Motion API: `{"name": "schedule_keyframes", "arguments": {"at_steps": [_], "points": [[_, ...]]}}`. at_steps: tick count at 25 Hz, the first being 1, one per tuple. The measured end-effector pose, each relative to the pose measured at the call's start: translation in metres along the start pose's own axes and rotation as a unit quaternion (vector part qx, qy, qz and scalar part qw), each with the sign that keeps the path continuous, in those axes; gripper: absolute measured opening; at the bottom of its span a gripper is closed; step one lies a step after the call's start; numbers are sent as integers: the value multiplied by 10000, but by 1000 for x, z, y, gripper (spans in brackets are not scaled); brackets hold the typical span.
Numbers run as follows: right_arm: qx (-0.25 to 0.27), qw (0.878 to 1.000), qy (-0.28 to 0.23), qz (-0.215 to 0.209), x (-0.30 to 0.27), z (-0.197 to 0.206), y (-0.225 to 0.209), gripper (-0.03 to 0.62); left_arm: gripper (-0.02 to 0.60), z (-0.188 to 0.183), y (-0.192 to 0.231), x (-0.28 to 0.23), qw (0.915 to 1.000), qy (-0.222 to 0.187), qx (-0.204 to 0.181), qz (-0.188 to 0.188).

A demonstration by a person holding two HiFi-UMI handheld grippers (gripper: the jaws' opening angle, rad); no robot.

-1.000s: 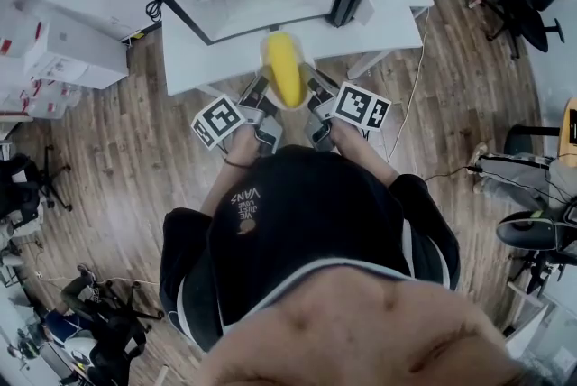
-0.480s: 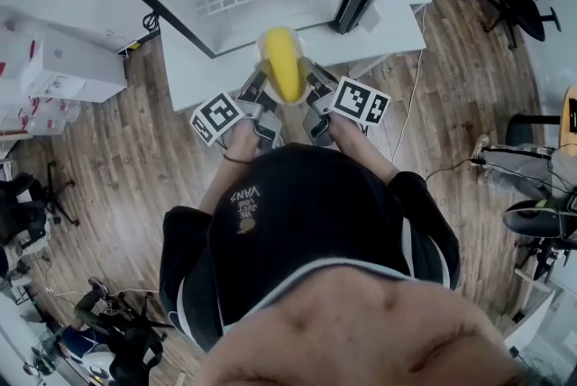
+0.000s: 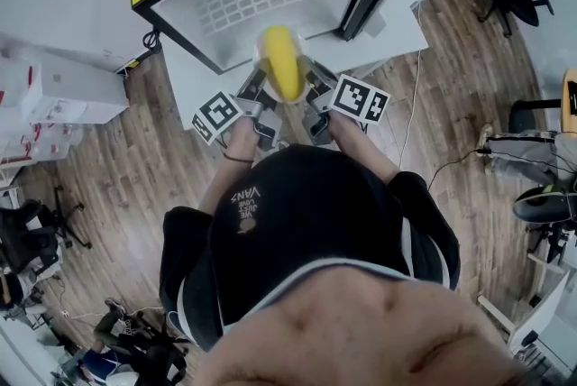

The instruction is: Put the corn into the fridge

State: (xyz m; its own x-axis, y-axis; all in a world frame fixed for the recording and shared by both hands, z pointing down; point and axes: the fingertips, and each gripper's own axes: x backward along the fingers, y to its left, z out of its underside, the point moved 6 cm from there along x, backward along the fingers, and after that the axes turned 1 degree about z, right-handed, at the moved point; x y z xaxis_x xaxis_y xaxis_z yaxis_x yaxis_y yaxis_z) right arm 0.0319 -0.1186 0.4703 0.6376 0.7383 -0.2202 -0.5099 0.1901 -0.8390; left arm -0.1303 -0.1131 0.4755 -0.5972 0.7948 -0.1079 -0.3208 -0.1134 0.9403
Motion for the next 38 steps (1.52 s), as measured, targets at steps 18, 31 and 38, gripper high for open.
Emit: {"name": "schedule_keyframes", "arguments": {"at_steps": [18,31,38], "points": [[-31,9999,-126,110,-31,-19,-4,26,41,-28,10,-28,9998,162,103,73],[58,9997,237,-15,-57,-56,-21,26,41,-36,12,-62,9992,-234,318,-68],[50,9992,381,-83,-69,-70,-29,26,41,-37,13,-74,9979,-445,452,-147]]}}
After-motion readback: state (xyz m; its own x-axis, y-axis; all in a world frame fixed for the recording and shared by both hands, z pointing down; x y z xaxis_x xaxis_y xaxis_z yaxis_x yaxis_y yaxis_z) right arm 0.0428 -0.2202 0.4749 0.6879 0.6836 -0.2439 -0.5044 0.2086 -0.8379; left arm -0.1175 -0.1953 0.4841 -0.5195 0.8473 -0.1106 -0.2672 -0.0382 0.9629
